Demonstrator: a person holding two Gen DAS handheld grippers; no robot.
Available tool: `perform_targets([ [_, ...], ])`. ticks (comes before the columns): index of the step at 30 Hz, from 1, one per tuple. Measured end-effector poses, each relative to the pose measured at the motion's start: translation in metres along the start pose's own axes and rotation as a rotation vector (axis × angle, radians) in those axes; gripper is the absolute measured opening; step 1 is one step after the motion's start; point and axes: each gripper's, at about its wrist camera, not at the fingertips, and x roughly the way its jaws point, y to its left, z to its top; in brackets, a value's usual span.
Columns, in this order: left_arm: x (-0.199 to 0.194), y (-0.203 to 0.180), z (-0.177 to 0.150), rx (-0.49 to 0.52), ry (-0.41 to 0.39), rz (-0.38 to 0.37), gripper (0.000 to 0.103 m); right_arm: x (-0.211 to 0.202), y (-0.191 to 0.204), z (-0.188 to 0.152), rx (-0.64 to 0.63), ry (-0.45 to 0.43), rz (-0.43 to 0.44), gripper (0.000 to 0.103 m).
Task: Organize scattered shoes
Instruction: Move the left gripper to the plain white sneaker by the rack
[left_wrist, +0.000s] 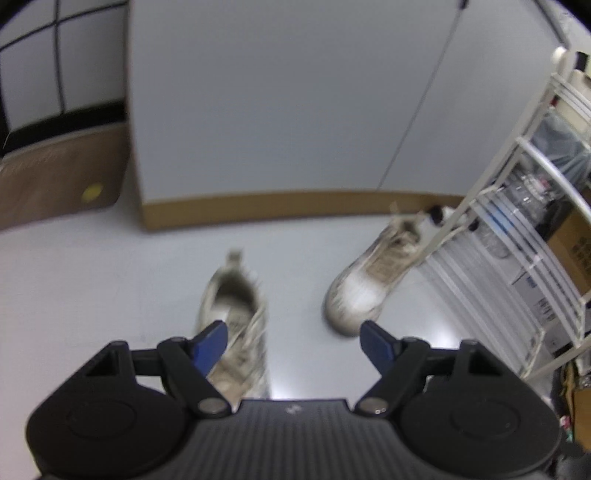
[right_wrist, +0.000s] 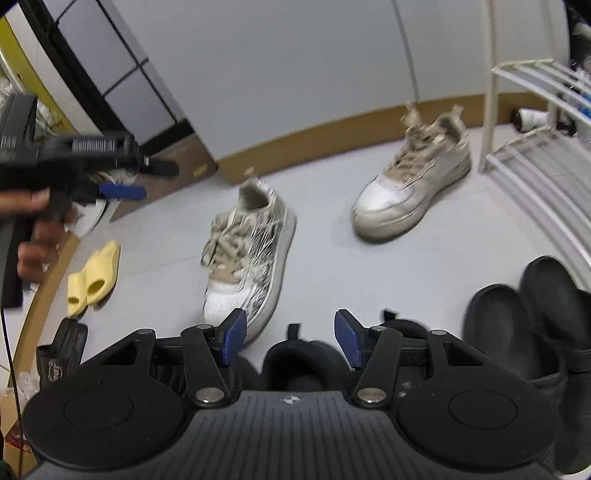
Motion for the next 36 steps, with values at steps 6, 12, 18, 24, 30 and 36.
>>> perform_targets([
  [6,0.009,-0.051,0.045,0.068,-0.028,-0.006,0.086,-0.018,-0.019,-0.008,0.0,-0.042,-0.005,0.064],
  [12,0.048,-0.104,0.073,0.092,0.004,-0.036,0.087,-0.039,-0.044,-0.014,0.035,-0.102,-0.011,0.07],
  [18,0.096,-0.141,0.094,0.033,0.051,-0.003,0.087,-0.057,-0.07,-0.025,0.078,-0.175,-0.019,0.081],
  [24,0.136,-0.169,0.103,0.026,0.061,-0.001,0.087,-0.067,-0.097,-0.031,0.118,-0.202,-0.057,0.081],
  [30,0.184,-0.185,0.099,-0.006,0.115,-0.017,0.087,-0.079,-0.128,-0.041,0.157,-0.197,-0.12,0.081],
  [36,0.235,-0.187,0.095,-0.102,0.169,-0.018,0.087,-0.085,-0.153,-0.055,0.189,-0.163,-0.173,0.081],
])
